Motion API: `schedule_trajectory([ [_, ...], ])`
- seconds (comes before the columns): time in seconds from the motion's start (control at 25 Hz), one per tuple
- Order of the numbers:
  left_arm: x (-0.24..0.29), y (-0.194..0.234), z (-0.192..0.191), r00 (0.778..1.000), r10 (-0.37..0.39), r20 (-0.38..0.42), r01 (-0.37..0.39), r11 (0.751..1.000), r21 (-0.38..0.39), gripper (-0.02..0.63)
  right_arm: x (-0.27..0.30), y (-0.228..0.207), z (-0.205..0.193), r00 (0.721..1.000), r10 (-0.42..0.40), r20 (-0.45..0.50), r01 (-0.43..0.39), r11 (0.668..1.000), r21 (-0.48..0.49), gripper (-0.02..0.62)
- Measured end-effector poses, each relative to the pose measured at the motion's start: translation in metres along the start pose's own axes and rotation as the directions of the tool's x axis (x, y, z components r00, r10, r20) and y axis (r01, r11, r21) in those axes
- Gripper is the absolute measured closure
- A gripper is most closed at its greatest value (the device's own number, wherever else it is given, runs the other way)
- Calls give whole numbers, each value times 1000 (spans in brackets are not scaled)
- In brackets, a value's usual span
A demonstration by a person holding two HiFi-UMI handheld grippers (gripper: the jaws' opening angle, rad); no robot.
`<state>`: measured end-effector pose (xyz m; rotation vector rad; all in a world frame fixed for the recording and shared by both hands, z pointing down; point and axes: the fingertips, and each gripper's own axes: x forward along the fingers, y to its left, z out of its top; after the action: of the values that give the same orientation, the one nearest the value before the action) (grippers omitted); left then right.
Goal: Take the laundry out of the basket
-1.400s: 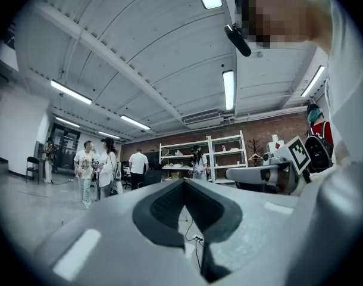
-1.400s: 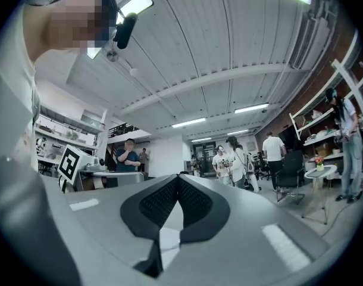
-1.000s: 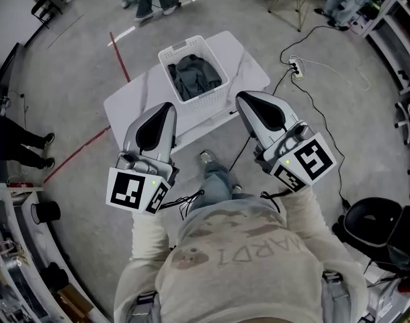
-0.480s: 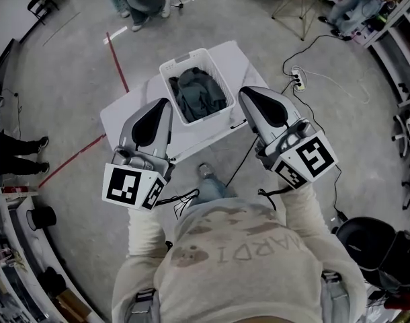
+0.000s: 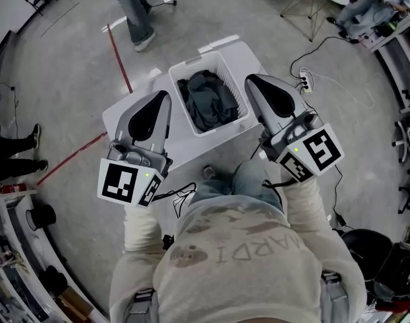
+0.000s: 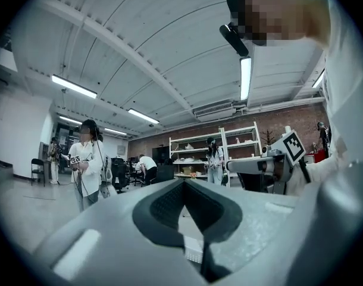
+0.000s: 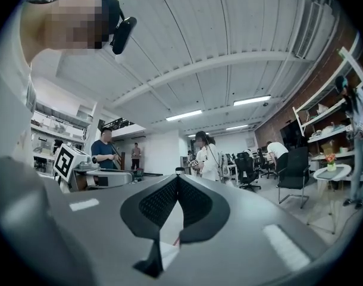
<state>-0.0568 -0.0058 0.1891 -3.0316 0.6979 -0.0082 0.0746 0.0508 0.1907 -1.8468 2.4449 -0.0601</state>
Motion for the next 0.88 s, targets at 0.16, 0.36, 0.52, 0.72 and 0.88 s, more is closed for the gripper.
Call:
schedule_trajectory([
  [0.16, 6, 18, -9, 1000, 17, -4, -17, 1000, -17, 606, 25, -9, -9, 999, 16, -29, -16, 1000, 0, 568],
  [0.36, 12, 40, -13, 998, 64, -2, -64, 998, -28, 606, 58, -23, -19, 996, 67, -62, -66, 998, 14, 566],
  [0.52, 17, 59, -13, 990, 140, 2, -140, 989, -41, 606, 93, -36, -31, 982, 149, -112, -148, 989, 22, 566],
  [0.72, 32, 76, -15, 976, 216, 5, -215, 976, -44, 606, 130, -53, -56, 953, 241, -183, -240, 970, 26, 554],
  [0.88, 44, 83, -22, 956, 292, 2, -292, 956, -44, 606, 154, -64, -90, 907, 330, -260, -329, 943, 50, 540],
])
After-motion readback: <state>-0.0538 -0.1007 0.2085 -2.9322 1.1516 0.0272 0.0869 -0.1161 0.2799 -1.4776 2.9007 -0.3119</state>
